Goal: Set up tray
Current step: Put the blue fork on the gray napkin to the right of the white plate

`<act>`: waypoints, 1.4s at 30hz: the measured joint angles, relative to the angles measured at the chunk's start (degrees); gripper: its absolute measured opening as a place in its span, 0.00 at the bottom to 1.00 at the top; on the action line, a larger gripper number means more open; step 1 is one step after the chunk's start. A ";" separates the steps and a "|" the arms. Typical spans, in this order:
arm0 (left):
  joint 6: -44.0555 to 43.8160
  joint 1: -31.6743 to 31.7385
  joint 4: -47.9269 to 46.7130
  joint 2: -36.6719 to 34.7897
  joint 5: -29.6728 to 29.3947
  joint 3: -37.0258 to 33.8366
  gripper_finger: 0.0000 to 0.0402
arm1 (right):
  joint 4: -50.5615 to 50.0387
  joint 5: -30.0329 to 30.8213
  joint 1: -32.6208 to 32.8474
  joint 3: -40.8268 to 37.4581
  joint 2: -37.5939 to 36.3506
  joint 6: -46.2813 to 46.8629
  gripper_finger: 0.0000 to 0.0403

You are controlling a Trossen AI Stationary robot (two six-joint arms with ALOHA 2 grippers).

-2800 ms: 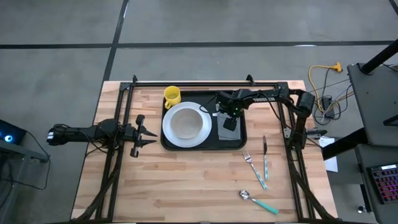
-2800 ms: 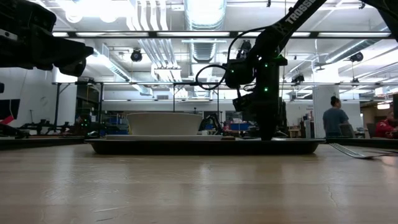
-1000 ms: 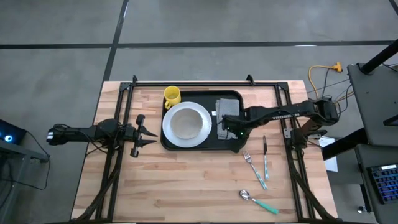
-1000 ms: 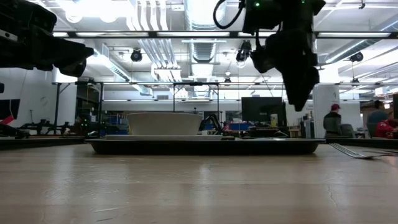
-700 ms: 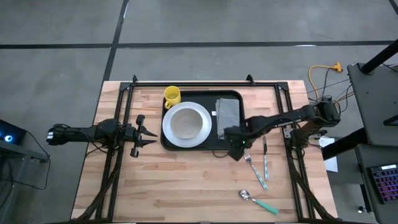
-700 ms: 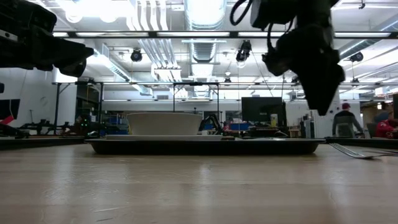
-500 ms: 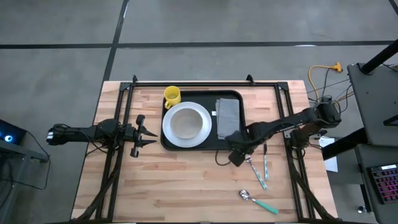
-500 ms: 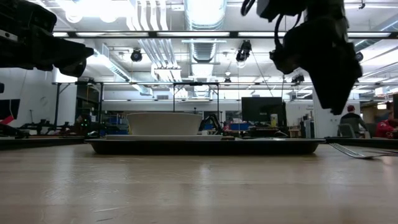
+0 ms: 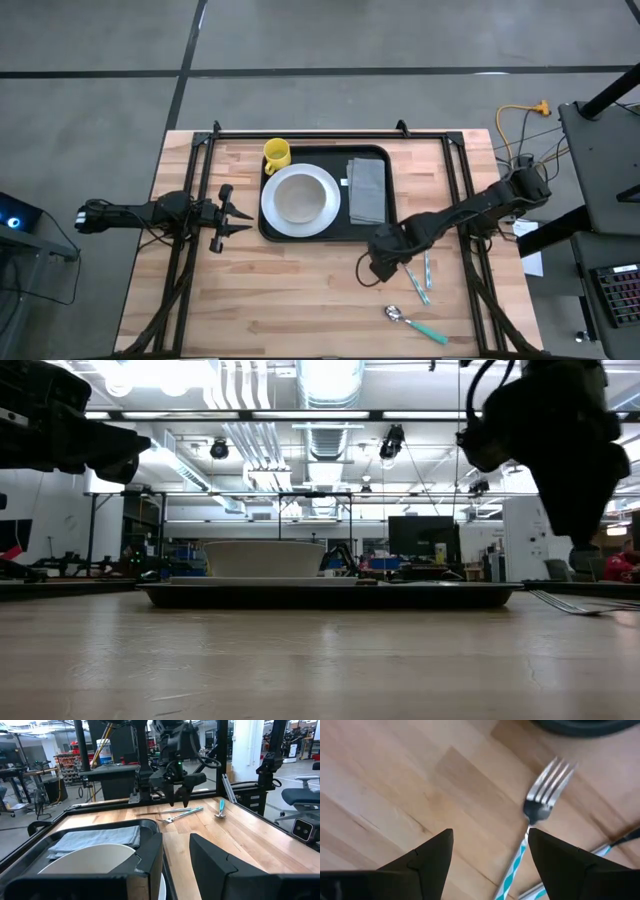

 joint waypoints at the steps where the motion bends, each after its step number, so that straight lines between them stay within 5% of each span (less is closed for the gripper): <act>1: 0.00 -0.01 0.00 0.00 0.02 0.00 0.21 | 0.01 0.00 0.61 -0.27 0.00 0.50 0.62; 22: 0.00 0.00 0.00 0.02 0.02 0.00 0.21 | 3.28 1.34 8.75 -10.67 -8.39 14.13 0.61; 42: 0.00 -0.01 0.13 1.07 0.00 -0.02 0.21 | 8.79 -2.02 9.86 -14.25 0.78 13.57 0.61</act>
